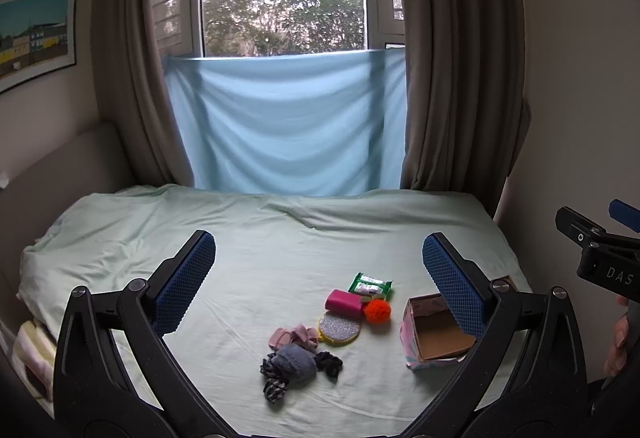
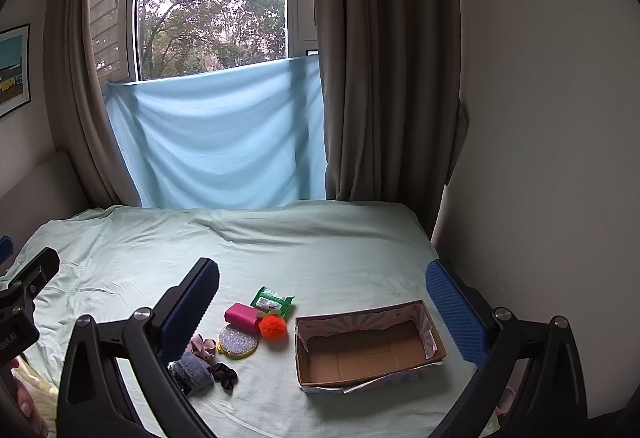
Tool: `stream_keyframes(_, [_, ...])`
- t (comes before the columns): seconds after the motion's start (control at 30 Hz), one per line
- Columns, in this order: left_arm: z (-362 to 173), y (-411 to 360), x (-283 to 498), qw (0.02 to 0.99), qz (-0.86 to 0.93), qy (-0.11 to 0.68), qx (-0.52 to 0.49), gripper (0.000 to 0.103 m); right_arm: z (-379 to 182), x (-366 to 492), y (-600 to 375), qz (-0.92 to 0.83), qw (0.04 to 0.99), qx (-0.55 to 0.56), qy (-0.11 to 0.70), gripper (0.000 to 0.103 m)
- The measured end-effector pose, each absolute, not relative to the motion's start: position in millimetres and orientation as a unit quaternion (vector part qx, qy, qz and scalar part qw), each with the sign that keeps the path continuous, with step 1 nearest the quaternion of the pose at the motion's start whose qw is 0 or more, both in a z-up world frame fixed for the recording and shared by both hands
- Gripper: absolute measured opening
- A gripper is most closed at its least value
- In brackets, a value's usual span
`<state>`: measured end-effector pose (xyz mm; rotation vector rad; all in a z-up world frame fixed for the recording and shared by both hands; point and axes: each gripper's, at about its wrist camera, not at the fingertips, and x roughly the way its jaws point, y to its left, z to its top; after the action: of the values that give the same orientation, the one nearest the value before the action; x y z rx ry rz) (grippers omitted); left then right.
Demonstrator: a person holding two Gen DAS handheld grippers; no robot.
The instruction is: Organize soft objects
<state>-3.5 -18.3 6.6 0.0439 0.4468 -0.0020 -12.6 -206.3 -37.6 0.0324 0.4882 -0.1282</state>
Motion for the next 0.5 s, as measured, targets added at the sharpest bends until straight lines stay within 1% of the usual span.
stream_keyframes(0.23, [7,-16,5,0.971,0.013,0.238,0.020,0.103,-36,-2,-210,-0.055,0.964,0.017,0.258,0.103])
stream_keyframes(0.37, [-7,1,9,0.969,0.027,0.245,0.012,0.103,-46,6,-204,-0.045,0.964,0.008,0.261,0.103])
stream_keyframes(0.5, [-31,35,20,0.965,0.024,0.260,0.008,0.103,-68,16,-186,-0.034,0.962,0.013,0.272,0.103])
